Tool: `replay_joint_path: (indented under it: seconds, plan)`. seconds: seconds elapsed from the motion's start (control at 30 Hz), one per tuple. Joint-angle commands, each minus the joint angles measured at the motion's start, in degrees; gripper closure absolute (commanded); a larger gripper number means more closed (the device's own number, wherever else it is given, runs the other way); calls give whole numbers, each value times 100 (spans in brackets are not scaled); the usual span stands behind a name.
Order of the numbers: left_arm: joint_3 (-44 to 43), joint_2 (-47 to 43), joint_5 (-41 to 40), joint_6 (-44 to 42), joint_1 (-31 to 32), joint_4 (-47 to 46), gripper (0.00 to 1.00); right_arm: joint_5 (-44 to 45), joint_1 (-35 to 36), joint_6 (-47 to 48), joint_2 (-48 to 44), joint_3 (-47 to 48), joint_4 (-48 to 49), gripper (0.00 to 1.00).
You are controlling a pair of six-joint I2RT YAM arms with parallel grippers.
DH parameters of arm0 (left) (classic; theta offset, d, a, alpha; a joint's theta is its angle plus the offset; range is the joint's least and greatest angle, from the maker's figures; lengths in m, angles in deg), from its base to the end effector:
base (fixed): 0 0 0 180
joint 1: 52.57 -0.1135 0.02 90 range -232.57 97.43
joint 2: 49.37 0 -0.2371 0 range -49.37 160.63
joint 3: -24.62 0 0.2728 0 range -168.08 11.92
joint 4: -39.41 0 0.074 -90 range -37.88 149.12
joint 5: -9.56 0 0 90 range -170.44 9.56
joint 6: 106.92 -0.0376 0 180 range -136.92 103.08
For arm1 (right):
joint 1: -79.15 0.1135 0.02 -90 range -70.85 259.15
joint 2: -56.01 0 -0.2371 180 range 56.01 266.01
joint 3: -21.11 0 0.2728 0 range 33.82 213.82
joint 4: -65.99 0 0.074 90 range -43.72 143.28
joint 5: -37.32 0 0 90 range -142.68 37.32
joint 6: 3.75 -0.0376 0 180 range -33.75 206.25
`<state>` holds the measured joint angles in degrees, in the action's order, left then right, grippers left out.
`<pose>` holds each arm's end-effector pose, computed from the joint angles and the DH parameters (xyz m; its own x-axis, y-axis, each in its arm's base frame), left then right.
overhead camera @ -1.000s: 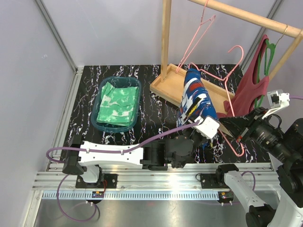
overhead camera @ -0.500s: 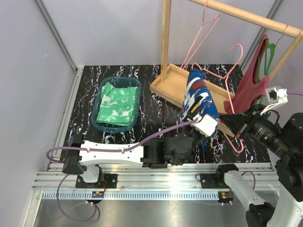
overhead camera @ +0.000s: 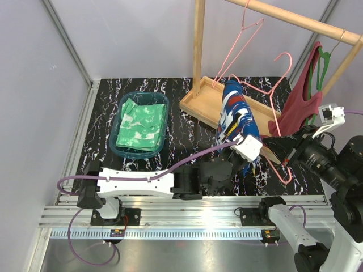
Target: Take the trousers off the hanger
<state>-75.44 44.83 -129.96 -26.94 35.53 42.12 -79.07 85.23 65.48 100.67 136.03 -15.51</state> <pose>0.0421 -0.4058 0.3832 0.1103 0.0817 -0.9905 0.6138 0.7782 0.1326 0.0471 0.0218 0.5159 -0.3686 0.2802 -0.8864 -0.4253 0.7970 0.4288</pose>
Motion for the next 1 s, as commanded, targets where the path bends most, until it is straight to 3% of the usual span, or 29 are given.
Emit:
replay_joint_path:
  seconds: [0.0, 0.3, 0.43, 0.6, 0.67, 0.83, 0.97]
  plan:
    - [51, -331, -285, 27, -20, -441, 100, 248, -29, 249, -63, -69, 1123, 100]
    - [1299, -1675, -1156, -272, -12, -2372, 100, 187, -29, 30, -476, -2176, 1711, 100]
    - [1282, -1992, -1297, -693, -12, -2568, 100, 152, -29, -6, -695, -2873, 1852, 100]
    - [1036, -2177, -1095, -773, -20, -2164, 100, 275, -29, 56, -722, -3304, 1887, 100]
    - [1019, -2282, -999, -590, -20, -1954, 100, 415, -29, 65, -722, -3278, 1887, 100]
    - [939, -2292, 186, -123, -20, -671, 100, -31, -29, -233, -688, -2673, 2335, 100]
    - [1464, -2256, 662, 122, -20, -477, 100, 46, -29, -462, -424, -1358, 2441, 100]
